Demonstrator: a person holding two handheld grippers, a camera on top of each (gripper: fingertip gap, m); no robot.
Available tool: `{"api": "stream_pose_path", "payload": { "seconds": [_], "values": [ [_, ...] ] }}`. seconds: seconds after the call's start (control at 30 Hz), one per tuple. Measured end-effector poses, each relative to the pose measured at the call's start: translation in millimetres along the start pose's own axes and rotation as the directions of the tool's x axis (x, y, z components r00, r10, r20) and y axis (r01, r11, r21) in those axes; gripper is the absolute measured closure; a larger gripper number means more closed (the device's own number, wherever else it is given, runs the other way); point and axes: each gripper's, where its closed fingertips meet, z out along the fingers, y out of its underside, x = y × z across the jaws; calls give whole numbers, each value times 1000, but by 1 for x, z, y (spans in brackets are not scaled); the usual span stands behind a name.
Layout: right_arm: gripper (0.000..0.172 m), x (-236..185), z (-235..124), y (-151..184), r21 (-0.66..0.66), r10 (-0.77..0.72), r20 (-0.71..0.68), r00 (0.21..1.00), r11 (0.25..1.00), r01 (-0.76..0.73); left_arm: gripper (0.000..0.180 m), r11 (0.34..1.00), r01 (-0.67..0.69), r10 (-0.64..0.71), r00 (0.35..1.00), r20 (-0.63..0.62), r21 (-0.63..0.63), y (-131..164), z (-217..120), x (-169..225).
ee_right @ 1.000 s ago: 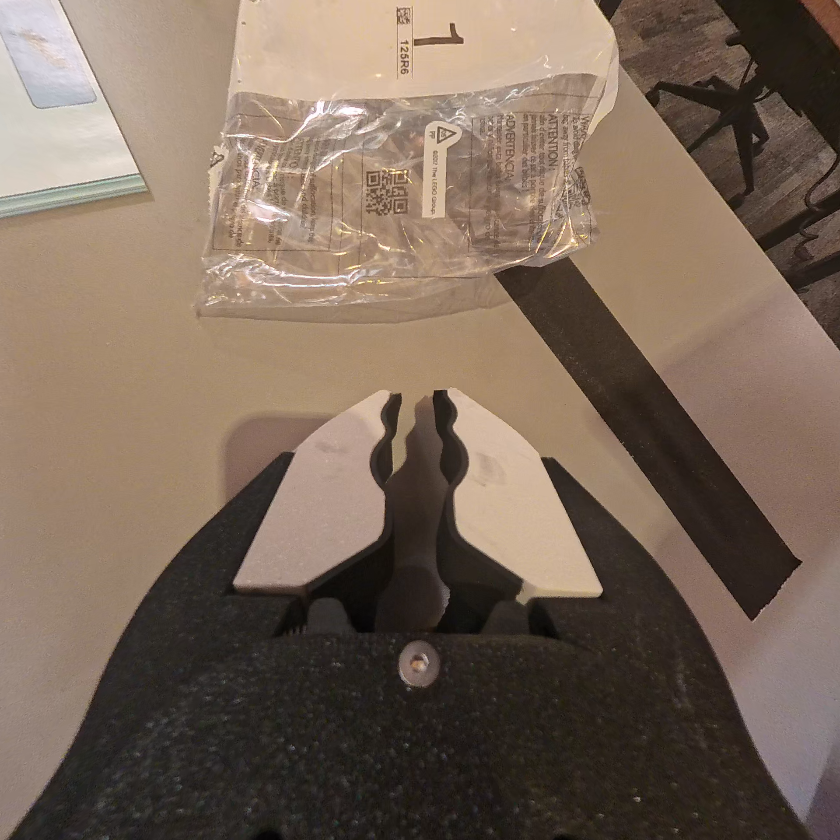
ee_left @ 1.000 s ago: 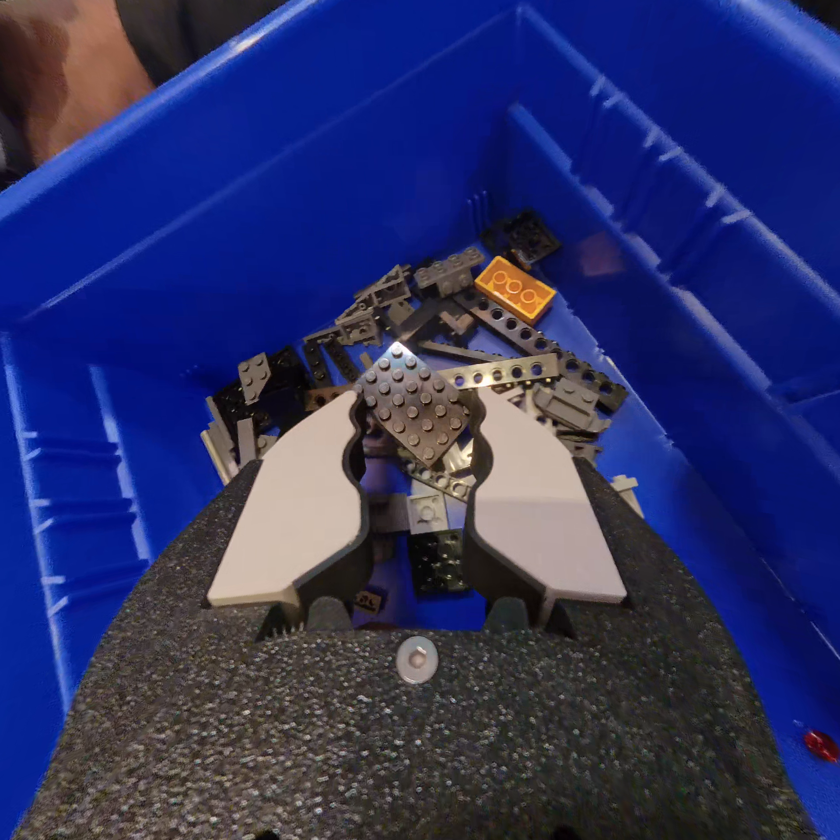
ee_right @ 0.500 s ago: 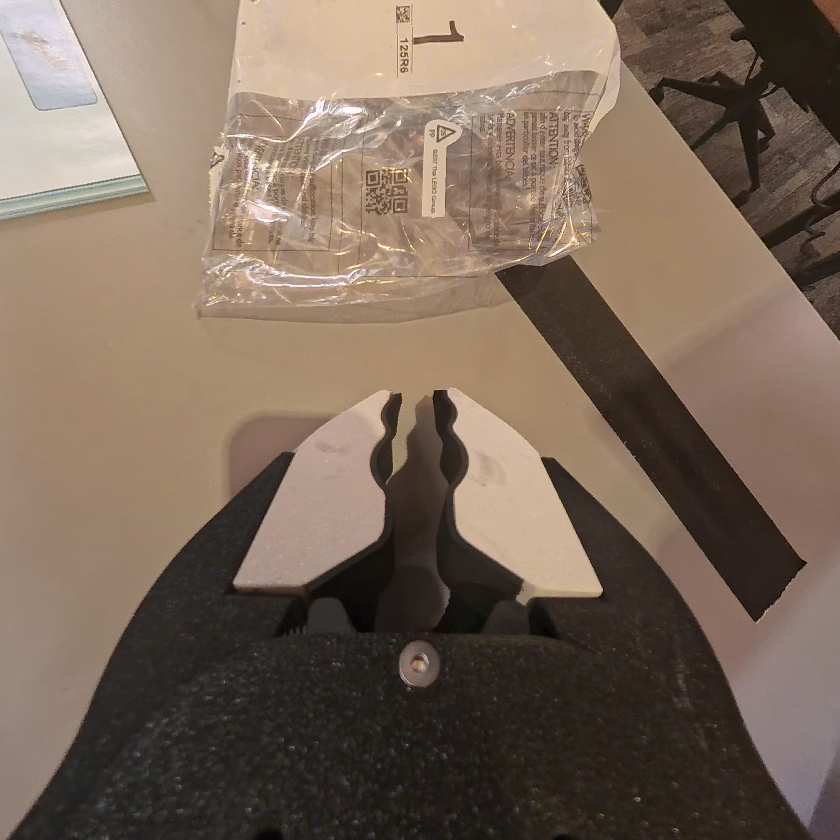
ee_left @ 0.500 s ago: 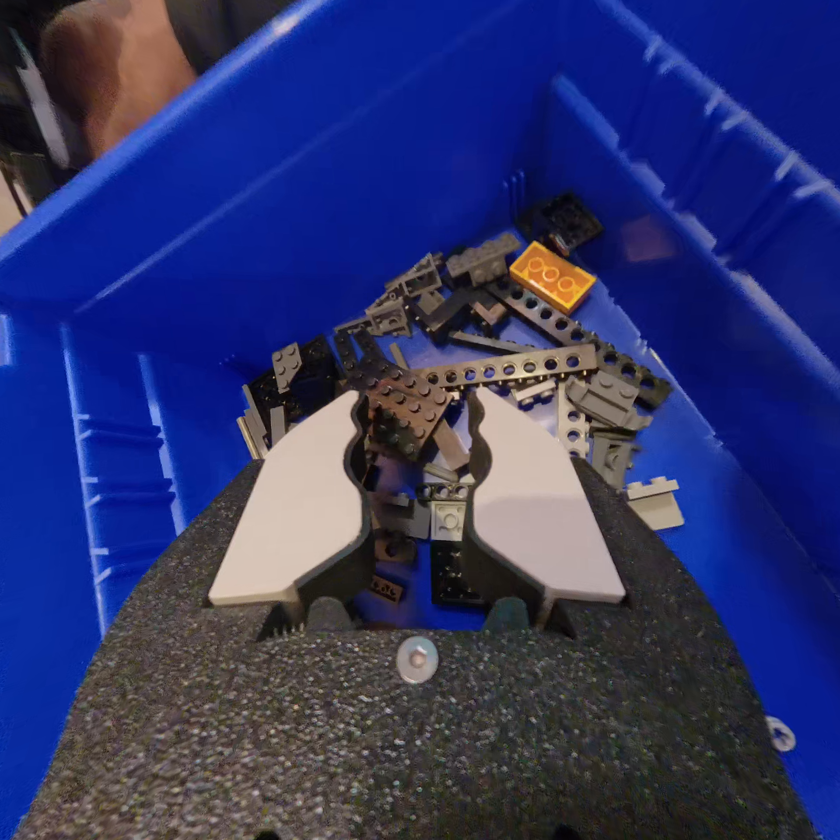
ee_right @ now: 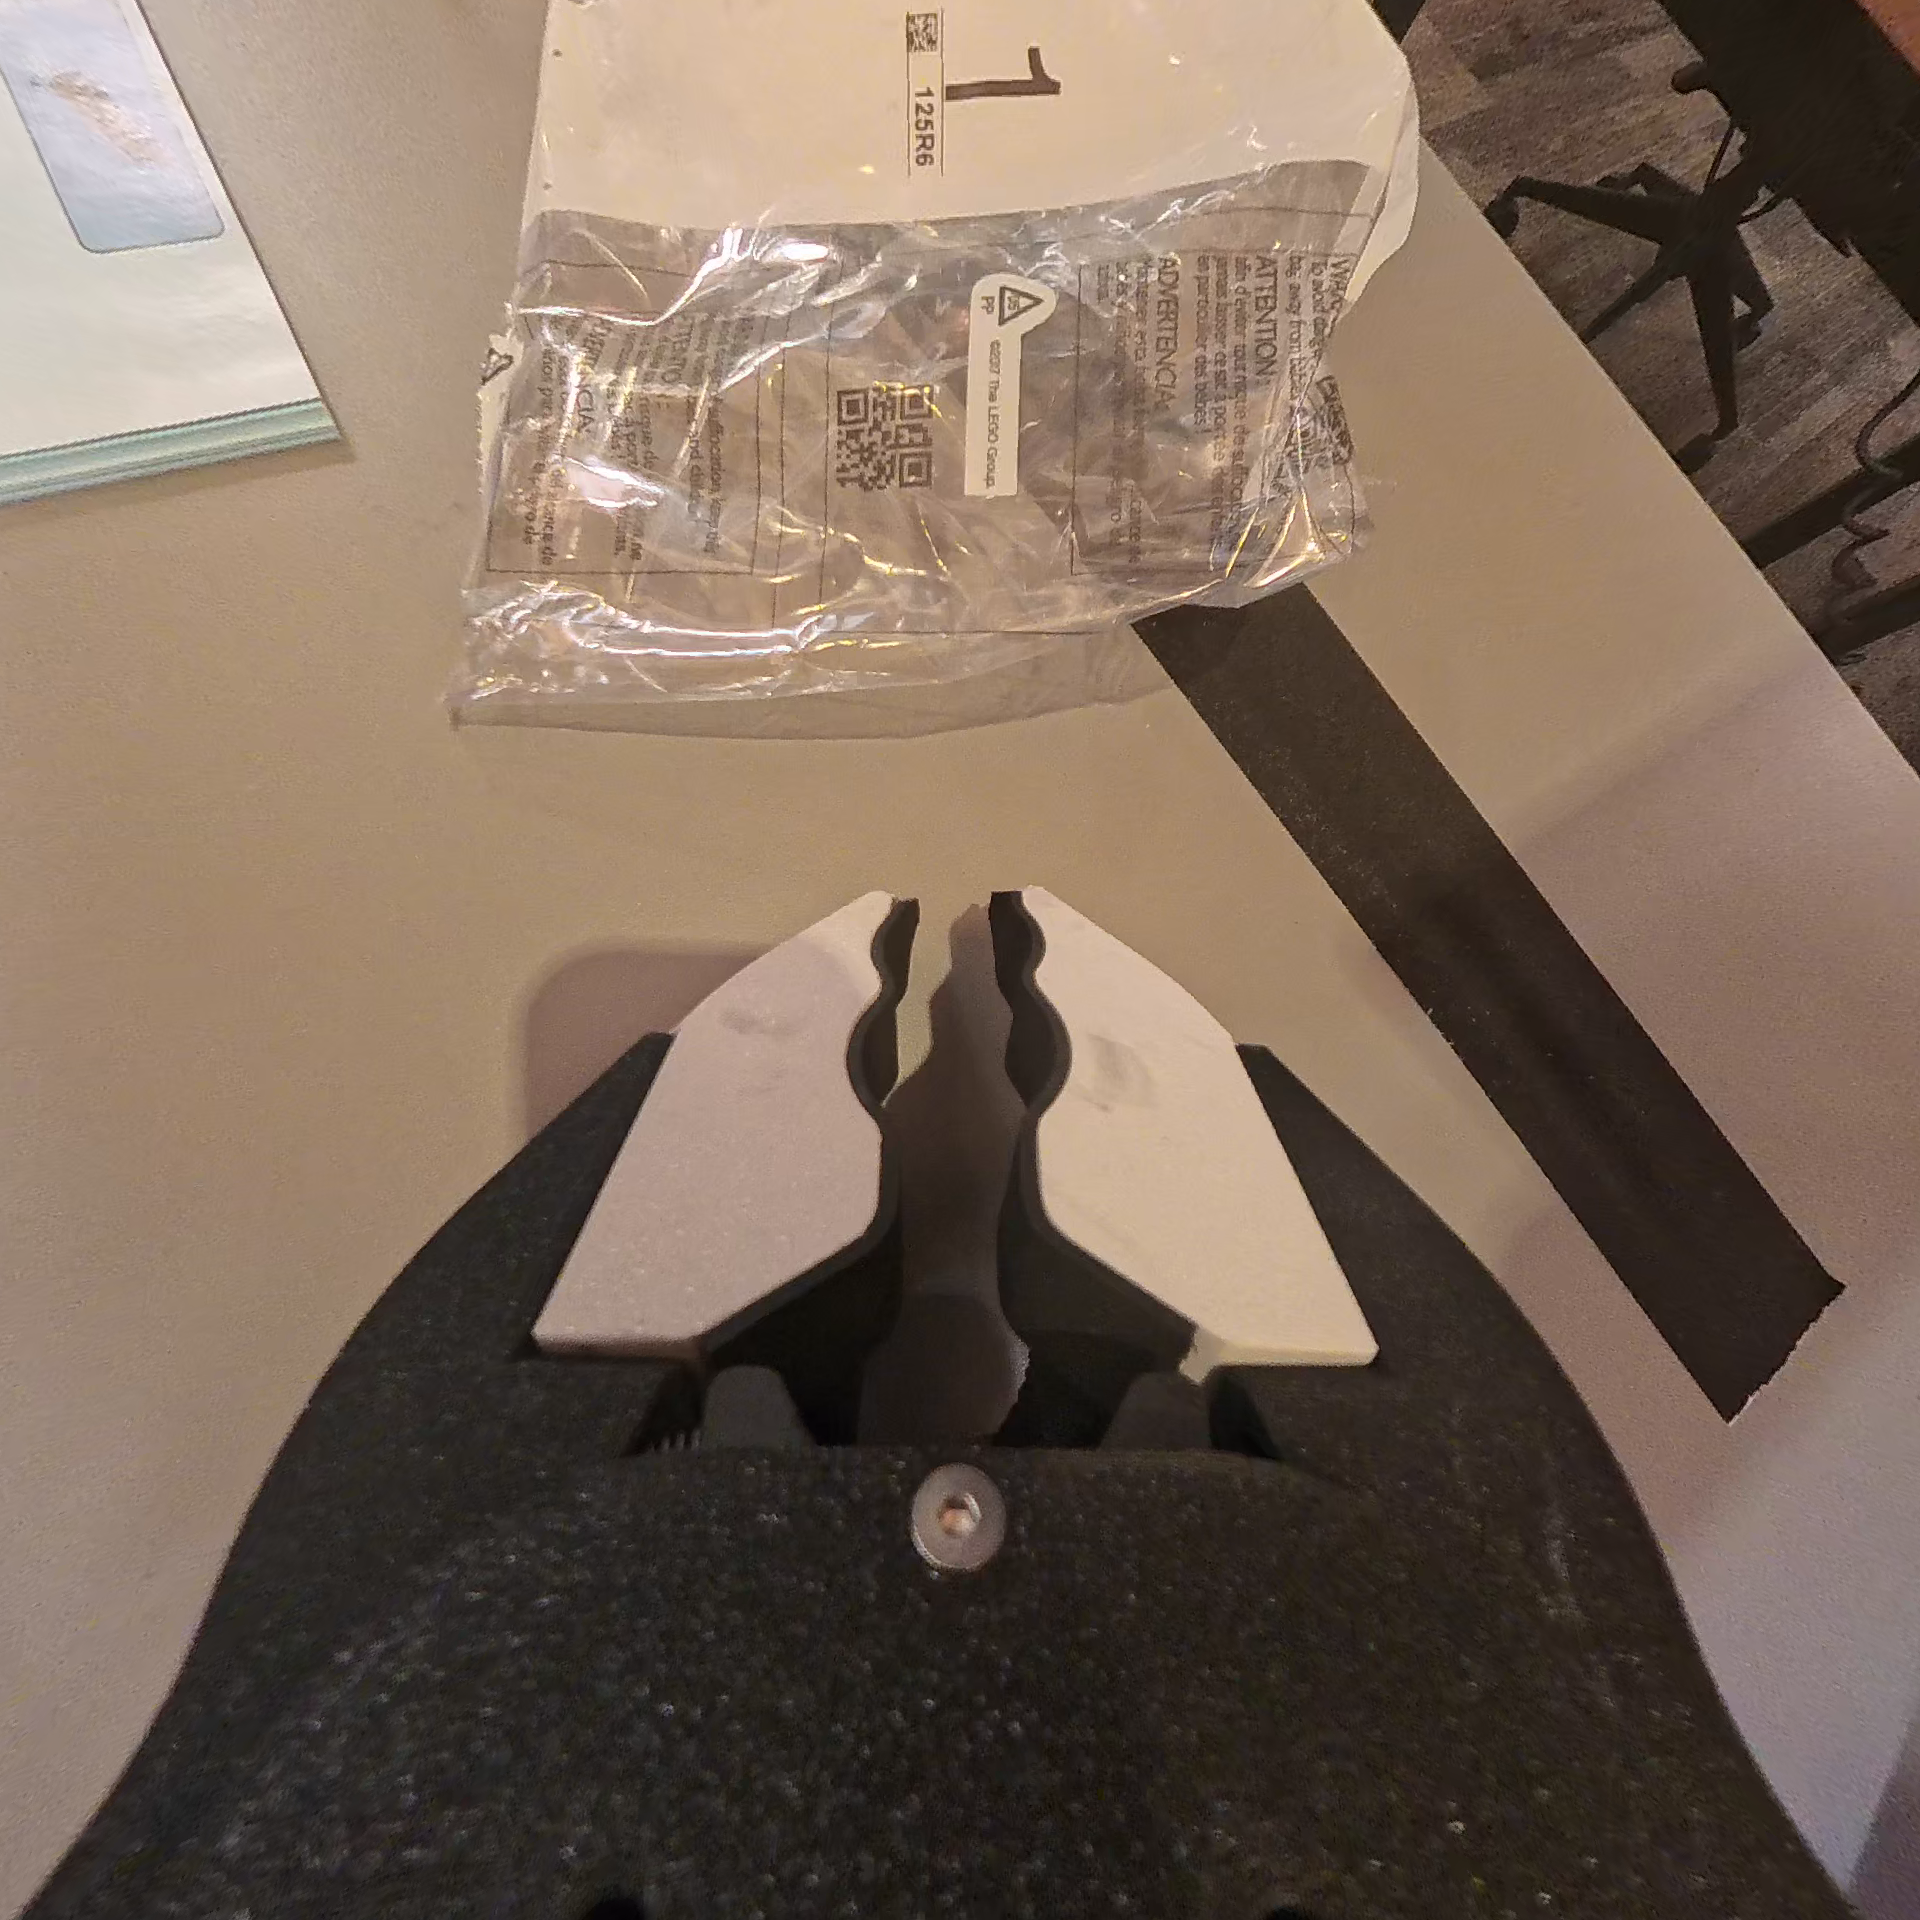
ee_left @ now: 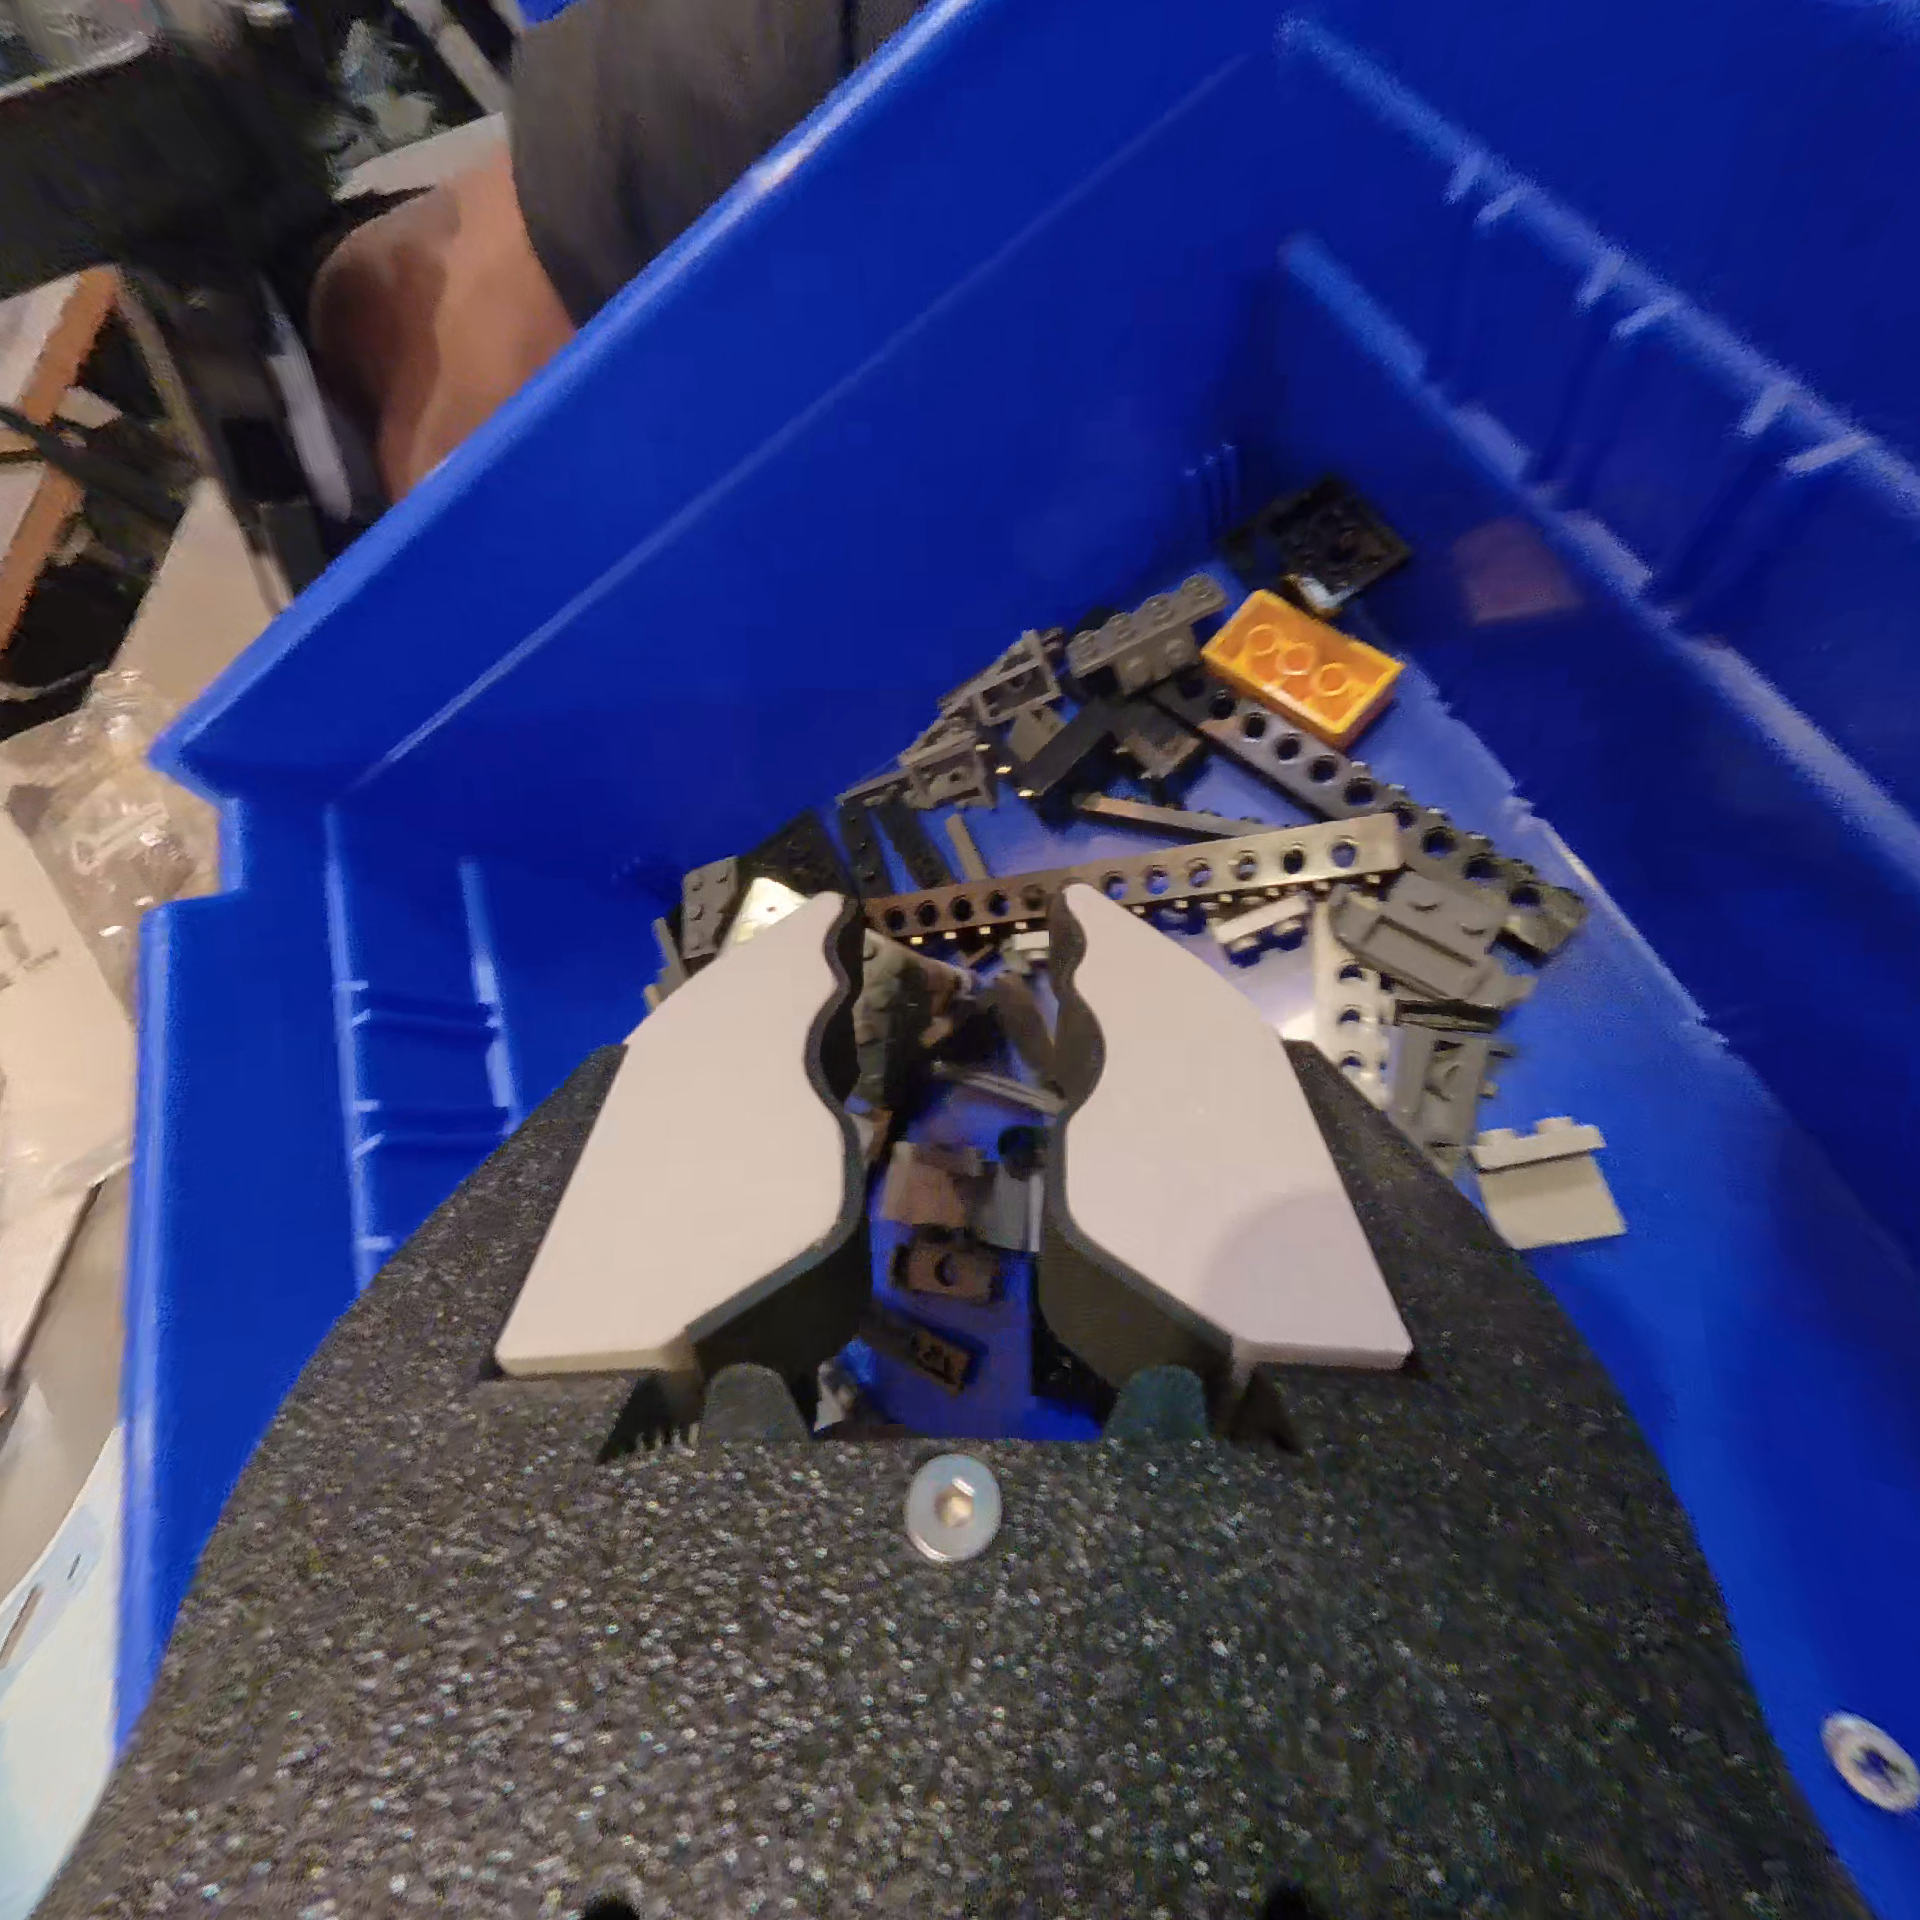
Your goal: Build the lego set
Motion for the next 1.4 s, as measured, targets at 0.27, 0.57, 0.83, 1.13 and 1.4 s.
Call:
{"api": "stream_pose_path", "payload": {
  "seconds": [0.27,0.57,0.83,1.13,1.4],
  "values": [
    [156,0,0,0,0,0,0,1000,1000,0,153,996,40,-55,979,-195,-76,12,8,26],
    [156,0,0,0,1,-3,-3,1000,1000,3,153,995,94,-97,974,-203,-25,3,5,24],
    [156,0,0,0,1,-3,-2,1000,1000,3,138,954,298,-299,954,-31,-27,9,9,-20],
    [156,0,0,0,1,-4,-3,1000,1000,4,124,970,235,-241,955,-170,-58,8,13,7],
    [156,0,0,0,1,-3,-3,1000,1000,3,125,972,232,-231,937,-262,-29,-1,8,21]
  ]
}}
